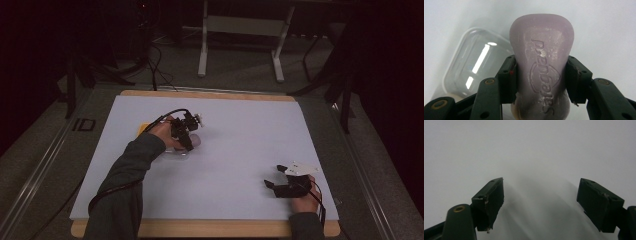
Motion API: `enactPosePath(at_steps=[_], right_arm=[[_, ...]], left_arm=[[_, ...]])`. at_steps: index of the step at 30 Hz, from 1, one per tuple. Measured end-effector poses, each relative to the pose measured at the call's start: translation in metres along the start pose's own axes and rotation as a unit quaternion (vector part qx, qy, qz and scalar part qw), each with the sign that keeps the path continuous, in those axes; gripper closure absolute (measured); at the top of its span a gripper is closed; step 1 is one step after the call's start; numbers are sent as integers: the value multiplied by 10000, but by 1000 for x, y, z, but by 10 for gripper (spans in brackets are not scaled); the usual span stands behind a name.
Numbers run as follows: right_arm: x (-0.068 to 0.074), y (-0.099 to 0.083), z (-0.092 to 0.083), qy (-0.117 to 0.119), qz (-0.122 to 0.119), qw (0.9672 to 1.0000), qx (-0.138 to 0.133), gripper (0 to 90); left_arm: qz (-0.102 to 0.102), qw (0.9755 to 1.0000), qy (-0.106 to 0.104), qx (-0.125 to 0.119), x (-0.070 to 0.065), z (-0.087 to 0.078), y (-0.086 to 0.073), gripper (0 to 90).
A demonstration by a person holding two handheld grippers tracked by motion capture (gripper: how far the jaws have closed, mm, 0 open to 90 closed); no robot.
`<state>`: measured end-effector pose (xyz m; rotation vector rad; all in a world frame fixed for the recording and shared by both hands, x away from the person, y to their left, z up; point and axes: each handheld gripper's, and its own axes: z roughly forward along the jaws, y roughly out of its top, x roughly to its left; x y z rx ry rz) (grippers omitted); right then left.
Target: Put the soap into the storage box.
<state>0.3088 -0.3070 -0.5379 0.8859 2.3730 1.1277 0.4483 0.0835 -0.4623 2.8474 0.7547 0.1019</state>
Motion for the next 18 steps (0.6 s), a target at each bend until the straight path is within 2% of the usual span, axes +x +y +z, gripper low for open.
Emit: enactPosePath(at_steps=[10, 18], right_arm=[[0, 0, 0, -10, -5, 10000, -2, 215], [0, 0, 0, -15, -5, 10000, 4, 215]], left_arm=[[-202, 9998, -3, 8, 8, -4, -10, 499], [-423, 9990, 102, 113, 15, -6, -17, 499]])
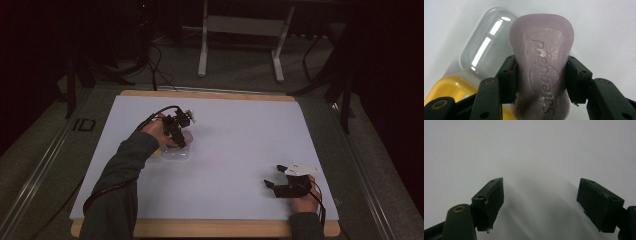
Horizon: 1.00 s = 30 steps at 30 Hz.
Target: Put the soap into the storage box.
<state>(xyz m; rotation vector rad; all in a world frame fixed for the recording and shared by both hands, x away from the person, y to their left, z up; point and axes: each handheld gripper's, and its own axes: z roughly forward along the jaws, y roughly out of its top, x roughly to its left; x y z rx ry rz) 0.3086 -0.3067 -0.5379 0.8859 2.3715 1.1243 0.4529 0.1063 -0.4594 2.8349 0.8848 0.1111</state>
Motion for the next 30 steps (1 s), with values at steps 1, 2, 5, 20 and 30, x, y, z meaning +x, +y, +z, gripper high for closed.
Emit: enactPosePath(at_steps=[1, 2, 5, 20, 30], right_arm=[[0, 0, 0, -1, 0, 10000, 0, 215], [0, 0, 0, -3, 1, 10000, 3, 215], [0, 0, 0, -4, -7, 10000, 4, 214], [1, 0, 0, -19, -15, 10000, 19, 214], [1, 0, 0, -19, -21, 10000, 21, 214]], left_arm=[[-34, 10000, 9, 5, 1, 0, -1, 499], [-57, 10000, 19, 20, 2, -1, -2, 499], [-166, 9999, 48, 11, 5, -1, -5, 499], [-803, 9966, 182, -45, 23, -4, -20, 499], [-1039, 9942, 288, -34, 30, -10, -28, 499]])
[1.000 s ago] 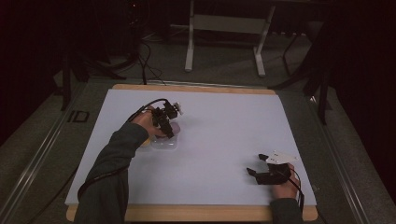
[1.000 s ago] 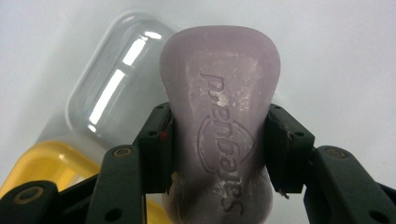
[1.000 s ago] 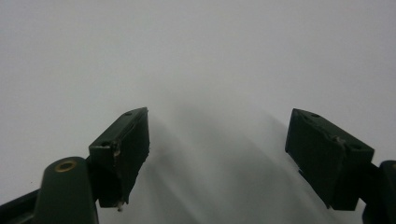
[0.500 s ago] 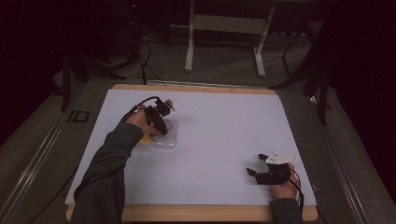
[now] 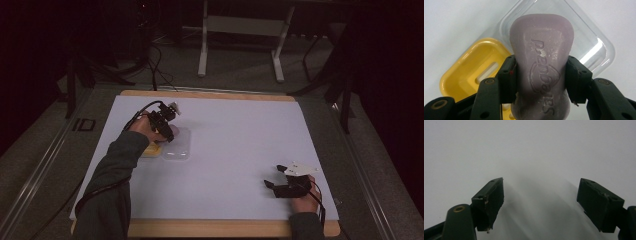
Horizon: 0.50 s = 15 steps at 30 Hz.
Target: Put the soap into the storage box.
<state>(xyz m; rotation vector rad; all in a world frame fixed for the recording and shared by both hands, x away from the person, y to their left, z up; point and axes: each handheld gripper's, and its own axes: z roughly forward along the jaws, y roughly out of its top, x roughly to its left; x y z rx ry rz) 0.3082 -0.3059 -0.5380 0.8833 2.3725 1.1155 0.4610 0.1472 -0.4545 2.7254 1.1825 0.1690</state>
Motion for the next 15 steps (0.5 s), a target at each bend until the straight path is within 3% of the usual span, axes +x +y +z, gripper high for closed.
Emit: enactPosePath(at_steps=[15], right_arm=[[0, 0, 0, -10, -8, 10000, 6, 214]], left_arm=[[-363, 9992, 152, -56, 14, -4, -9, 499]])
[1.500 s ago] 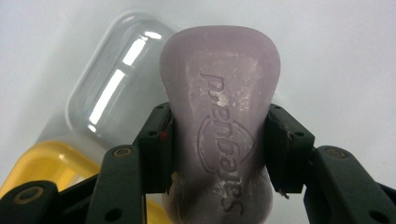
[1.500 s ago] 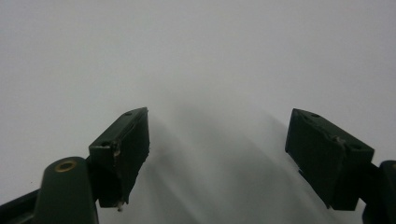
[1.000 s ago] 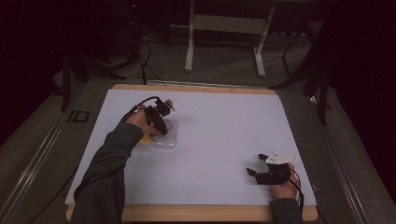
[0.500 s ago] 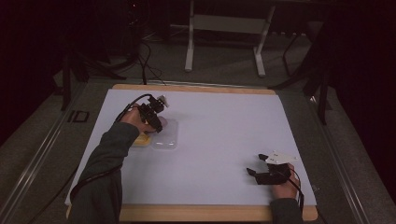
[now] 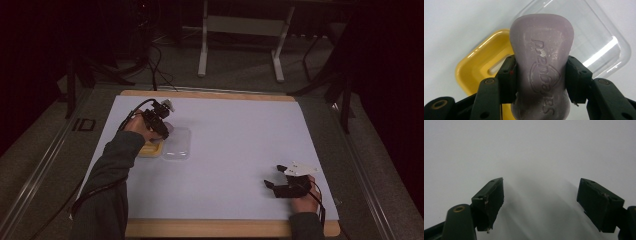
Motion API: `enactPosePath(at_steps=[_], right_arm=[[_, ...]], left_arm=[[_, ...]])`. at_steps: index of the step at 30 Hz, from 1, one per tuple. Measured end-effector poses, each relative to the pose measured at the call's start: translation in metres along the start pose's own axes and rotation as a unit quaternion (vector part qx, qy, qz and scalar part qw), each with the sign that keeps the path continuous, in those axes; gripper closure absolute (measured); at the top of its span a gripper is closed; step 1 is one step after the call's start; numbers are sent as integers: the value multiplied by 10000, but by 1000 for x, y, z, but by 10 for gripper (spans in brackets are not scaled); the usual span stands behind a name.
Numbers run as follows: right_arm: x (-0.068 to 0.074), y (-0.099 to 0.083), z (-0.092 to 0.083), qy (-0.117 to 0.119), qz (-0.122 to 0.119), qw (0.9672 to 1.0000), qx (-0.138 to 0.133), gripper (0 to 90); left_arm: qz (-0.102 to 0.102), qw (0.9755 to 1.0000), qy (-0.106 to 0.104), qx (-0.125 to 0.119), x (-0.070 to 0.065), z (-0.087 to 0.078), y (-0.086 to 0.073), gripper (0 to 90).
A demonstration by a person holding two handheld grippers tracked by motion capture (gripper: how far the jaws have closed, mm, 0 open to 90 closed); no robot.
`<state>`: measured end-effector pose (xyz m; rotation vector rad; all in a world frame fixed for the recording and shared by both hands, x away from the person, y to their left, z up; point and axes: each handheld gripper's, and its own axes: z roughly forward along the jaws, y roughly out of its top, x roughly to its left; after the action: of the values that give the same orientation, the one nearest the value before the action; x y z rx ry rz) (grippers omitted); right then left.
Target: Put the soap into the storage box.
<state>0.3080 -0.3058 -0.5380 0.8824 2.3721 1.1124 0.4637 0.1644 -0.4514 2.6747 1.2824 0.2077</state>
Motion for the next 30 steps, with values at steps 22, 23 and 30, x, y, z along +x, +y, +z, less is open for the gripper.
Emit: enactPosePath(at_steps=[22, 23, 30], right_arm=[[0, 0, 0, -11, -19, 10000, 17, 214], [0, 0, 0, -12, -18, 10000, 17, 214], [0, 0, 0, -12, -21, 10000, 21, 214]], left_arm=[[-731, 9972, 110, -133, 21, -5, -14, 499], [-755, 9970, 120, -153, 22, -5, -15, 499], [-924, 9954, 180, -145, 27, -7, -17, 499]])
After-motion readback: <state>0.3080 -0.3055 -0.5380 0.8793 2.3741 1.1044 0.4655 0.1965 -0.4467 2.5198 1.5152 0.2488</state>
